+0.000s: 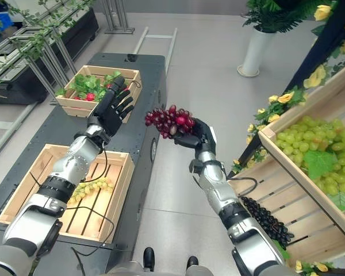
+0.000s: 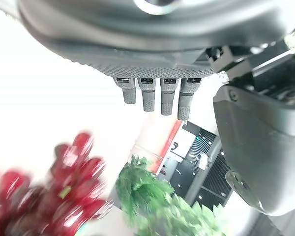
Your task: Pick up the fruits from the basket on one side to the basket on the other side
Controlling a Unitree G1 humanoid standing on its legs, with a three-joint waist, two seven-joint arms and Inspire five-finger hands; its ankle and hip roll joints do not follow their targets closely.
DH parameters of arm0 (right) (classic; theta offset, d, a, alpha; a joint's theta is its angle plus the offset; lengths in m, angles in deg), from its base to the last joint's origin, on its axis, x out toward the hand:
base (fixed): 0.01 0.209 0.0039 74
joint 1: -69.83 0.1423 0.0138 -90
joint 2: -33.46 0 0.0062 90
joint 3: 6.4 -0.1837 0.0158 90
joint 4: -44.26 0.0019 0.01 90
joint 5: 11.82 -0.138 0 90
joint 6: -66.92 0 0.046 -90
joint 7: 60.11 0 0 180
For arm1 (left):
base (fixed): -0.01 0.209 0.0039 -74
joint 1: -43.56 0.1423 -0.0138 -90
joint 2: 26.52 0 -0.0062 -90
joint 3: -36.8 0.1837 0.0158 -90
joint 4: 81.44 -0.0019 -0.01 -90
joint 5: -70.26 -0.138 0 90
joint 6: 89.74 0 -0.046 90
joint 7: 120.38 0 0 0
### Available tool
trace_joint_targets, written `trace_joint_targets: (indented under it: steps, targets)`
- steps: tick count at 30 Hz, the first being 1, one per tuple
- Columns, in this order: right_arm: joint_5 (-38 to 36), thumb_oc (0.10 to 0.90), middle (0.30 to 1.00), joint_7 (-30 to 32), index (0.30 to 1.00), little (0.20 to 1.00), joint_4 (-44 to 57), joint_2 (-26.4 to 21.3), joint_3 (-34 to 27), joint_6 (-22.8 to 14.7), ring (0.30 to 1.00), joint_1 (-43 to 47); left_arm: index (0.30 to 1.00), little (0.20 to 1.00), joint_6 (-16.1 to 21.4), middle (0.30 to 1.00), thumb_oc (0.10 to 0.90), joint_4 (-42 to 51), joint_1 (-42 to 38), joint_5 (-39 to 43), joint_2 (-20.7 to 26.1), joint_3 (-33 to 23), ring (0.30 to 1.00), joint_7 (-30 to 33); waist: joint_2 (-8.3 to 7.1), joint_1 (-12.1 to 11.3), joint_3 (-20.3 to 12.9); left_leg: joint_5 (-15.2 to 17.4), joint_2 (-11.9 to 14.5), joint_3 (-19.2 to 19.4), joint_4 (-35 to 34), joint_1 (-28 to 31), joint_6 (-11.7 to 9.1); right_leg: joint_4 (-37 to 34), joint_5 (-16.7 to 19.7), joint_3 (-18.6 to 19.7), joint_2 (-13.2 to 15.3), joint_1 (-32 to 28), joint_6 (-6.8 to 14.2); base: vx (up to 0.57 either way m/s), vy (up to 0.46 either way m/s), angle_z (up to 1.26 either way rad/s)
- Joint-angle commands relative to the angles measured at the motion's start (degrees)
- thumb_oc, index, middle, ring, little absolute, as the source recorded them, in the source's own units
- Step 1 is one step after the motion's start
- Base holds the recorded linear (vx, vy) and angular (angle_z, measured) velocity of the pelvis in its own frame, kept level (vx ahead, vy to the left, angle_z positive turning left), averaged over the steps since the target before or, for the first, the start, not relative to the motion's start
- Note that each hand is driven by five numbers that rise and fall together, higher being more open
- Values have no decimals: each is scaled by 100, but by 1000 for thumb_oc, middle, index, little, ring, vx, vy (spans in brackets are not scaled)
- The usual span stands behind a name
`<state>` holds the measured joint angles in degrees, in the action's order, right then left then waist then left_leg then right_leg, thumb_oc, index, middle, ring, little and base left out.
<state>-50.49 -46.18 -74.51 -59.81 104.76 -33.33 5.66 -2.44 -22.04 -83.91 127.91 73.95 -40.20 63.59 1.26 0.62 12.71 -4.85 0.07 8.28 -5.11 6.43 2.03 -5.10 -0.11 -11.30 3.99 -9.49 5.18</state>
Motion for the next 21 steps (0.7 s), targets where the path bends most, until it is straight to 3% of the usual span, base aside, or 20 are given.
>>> trace_joint_targets:
  steps: [1, 10, 15, 21]
  targets:
    - [141, 400, 300, -534, 300, 300, 451, -75, -456, -1142, 300, 201, 900, 900, 699, 900, 800, -525, -248, -419, 270, -239, 900, -292, 86, 77, -850, 845, -177, -64, 11, 200, -252, 10, -145, 16, -150, 88, -153, 3, 21, -5]
    - [41, 400, 300, -1057, 300, 300, 308, -214, -729, -1165, 300, -564, 900, 900, 771, 900, 800, -568, 433, -397, 236, -480, 900, -499, 57, 226, -797, 858, -130, 121, 11, 225, -245, 10, -115, 173, -196, 146, -131, 12, 19, -20]
    - [66, 400, 300, -1484, 300, 300, 280, -182, -1011, -1059, 300, -1350, 900, 900, 1307, 900, 800, -173, 1236, -491, -92, -712, 900, -1011, 30, 329, -680, 879, -92, 240, 11, 241, -222, 10, -72, 316, -229, 198, -117, 16, 18, -11]
    - [-32, 400, 300, -1909, 300, 300, 270, -59, -1223, -863, 300, -2001, 900, 900, 1828, 900, 800, 162, 2086, -1261, -364, -832, 900, -879, -53, 374, -534, 899, -69, 323, 11, 288, -181, 10, -39, 402, -246, 207, -108, 32, -7, -18]
